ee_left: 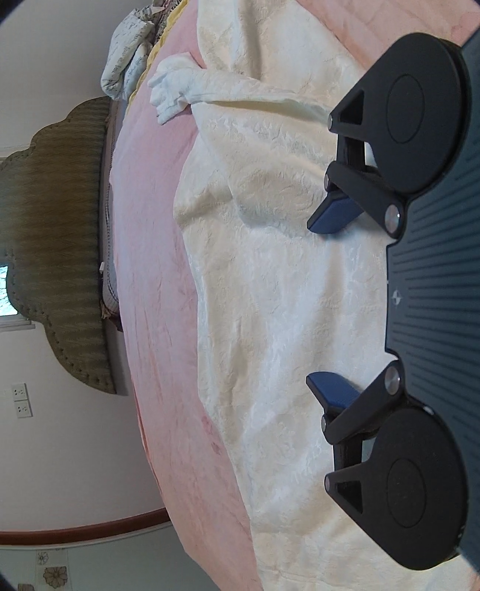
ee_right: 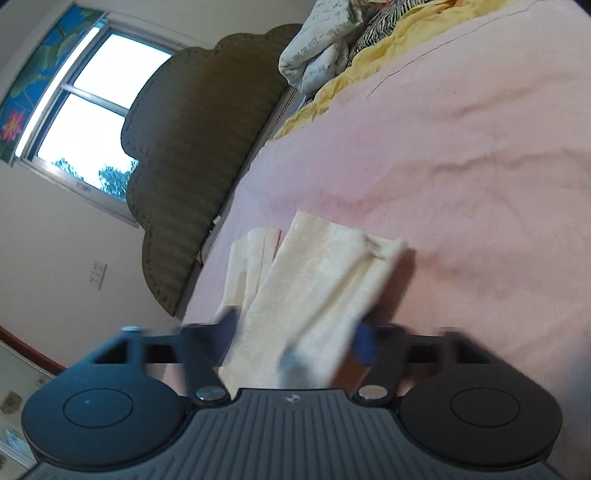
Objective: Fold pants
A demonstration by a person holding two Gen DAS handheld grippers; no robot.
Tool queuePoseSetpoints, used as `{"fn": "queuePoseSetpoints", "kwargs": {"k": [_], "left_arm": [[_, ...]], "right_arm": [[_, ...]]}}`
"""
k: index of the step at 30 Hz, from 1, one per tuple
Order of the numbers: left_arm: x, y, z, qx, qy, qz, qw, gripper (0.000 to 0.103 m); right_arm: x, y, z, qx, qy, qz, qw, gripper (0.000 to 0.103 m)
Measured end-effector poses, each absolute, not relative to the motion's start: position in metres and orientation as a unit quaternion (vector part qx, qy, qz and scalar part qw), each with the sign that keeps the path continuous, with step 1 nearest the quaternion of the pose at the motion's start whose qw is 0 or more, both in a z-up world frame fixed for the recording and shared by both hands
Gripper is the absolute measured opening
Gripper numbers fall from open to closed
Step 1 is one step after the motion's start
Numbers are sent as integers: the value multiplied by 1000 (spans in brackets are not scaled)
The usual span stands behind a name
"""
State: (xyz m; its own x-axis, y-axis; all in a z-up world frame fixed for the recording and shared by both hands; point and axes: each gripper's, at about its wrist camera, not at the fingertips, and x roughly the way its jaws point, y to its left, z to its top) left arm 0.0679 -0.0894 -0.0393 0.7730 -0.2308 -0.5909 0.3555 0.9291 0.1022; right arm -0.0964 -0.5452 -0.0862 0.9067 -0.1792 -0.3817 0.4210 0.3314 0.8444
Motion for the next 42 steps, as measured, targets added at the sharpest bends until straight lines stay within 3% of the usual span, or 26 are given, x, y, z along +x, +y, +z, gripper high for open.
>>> {"fn": "queuePoseSetpoints", "kwargs": {"k": [3,6,11,13,23,27,30,32,33,37,42], "left_arm": [[70,-87,-39,94,301,-157,936,88],[72,-85,-39,86,303,-155,936,90],[70,-85,-39,87,303,-153,937,91],[71,-85,-39,87,303,-153,936,92],[70,-87,-39,89,305,-152,936,93],[70,-88,-40,89,306,-150,936,95],[70,-88,-40,90,307,-149,936,96],[71,-88,-40,89,307,-149,936,96],[70,-88,-40,89,307,-149,936,96],[70,-88,-40,89,307,-150,936,96],[71,-88,-40,89,307,-150,936,97]], "right_arm": [[-89,-549,-84,541,107,-166,817,8],[-68,-551,-52,484,111,-143,856,8],[-38,-518,51,299,44,-55,952,7],[-40,-509,62,272,42,-56,960,7],[-97,-558,-74,469,215,-216,829,11],[-113,-557,-57,460,168,-305,817,30],[-112,-539,-25,362,102,-347,859,32],[-85,-532,-13,328,132,-254,900,61],[-70,-532,-15,338,160,-197,906,81],[-26,-538,-51,390,257,-117,877,81],[-18,-535,-41,366,243,-225,870,82]]}}
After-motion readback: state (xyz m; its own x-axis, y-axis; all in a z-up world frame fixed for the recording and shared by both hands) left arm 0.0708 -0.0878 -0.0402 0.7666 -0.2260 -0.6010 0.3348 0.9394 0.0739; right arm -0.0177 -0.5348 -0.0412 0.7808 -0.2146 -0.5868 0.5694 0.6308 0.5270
